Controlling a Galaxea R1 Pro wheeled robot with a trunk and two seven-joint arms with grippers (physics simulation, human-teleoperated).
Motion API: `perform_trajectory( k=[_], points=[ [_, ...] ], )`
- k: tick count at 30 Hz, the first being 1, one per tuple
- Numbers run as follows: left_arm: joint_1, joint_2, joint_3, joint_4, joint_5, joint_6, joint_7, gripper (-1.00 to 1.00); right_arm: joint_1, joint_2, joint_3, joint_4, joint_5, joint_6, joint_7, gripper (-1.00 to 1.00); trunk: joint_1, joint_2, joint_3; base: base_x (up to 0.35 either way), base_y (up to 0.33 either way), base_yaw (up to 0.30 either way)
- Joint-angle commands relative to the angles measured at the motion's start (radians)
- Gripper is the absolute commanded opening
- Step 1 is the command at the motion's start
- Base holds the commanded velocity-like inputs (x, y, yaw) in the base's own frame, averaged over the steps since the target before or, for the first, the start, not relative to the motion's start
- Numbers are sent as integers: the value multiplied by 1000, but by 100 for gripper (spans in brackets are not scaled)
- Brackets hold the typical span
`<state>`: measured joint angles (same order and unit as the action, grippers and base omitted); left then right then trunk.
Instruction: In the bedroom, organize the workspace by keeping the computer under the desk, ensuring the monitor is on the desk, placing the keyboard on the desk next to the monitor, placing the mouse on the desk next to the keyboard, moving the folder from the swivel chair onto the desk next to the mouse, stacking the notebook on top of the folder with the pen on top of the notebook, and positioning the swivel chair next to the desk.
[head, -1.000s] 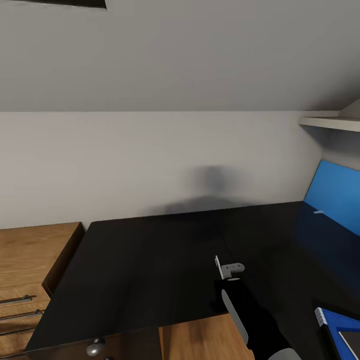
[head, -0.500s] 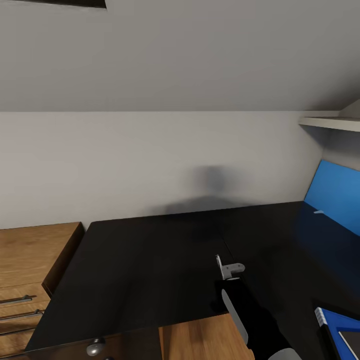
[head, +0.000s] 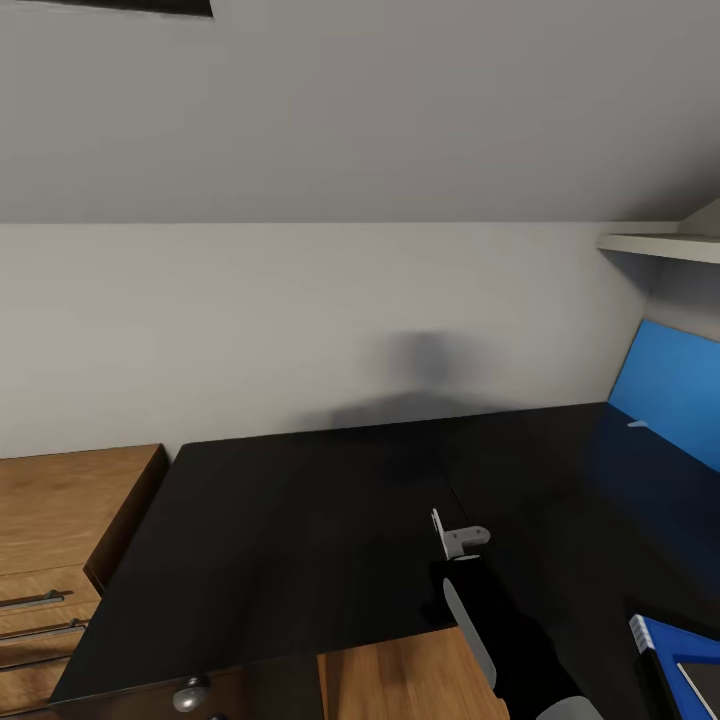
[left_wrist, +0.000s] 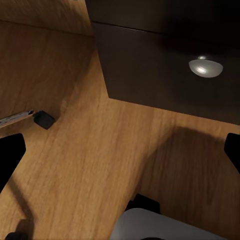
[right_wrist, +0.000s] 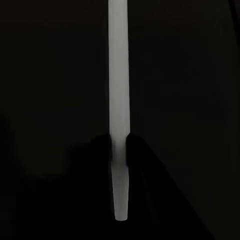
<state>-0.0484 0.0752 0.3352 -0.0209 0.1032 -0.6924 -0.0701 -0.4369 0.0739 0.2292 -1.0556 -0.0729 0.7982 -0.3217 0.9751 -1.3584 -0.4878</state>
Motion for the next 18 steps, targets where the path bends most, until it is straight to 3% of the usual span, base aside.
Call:
perform_trajectory(
  k=[1, 10, 18],
  points=[
    [-1, 0, -1, 1, 10, -2, -7, 100, 0, 0, 1, 23, -23, 6, -5, -100, 0, -1, -1, 0, 0, 0],
    [-1, 0, -2, 1, 10, -3, -7, 100, 0, 0, 1, 23, -23, 5, -5, -100, 0, -1, -1, 0, 0, 0],
    [-1, -1, -2, 1, 10, -3, -7, 100, 0, -1, 1, 3, -22, 1, -5, -100, -31, 55, 24, 0, 0, 0]
  ],
)
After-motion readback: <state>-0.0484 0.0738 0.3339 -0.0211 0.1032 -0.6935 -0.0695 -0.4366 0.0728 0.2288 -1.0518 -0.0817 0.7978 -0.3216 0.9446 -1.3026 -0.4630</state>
